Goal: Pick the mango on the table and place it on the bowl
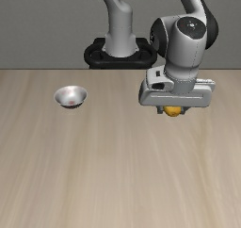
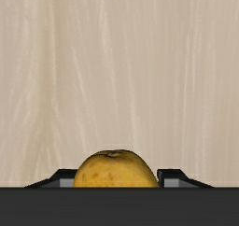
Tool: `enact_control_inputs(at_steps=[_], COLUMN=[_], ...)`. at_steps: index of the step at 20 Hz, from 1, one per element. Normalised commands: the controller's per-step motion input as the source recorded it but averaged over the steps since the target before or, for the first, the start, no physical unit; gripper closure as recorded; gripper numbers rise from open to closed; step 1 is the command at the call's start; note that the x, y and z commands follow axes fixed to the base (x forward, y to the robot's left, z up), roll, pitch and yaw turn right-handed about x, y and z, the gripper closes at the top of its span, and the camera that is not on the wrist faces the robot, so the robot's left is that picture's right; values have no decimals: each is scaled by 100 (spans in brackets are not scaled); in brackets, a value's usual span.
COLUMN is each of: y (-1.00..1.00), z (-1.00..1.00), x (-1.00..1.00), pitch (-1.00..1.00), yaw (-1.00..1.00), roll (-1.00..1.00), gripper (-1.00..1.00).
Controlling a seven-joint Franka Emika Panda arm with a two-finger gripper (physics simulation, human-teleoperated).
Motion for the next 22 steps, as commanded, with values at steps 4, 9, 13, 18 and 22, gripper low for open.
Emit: enact_control_inputs(at_steps=[4,9,13,18,22], y=[-100,-100,-100,-100,-100], z=[0,0,0,0,0], x=[0,0,0,0,0], pitch=[0,0,0,0,0], yaw=[0,0,0,0,0], roll=[0,0,0,0,0], gripper=[100,100,100,100,100])
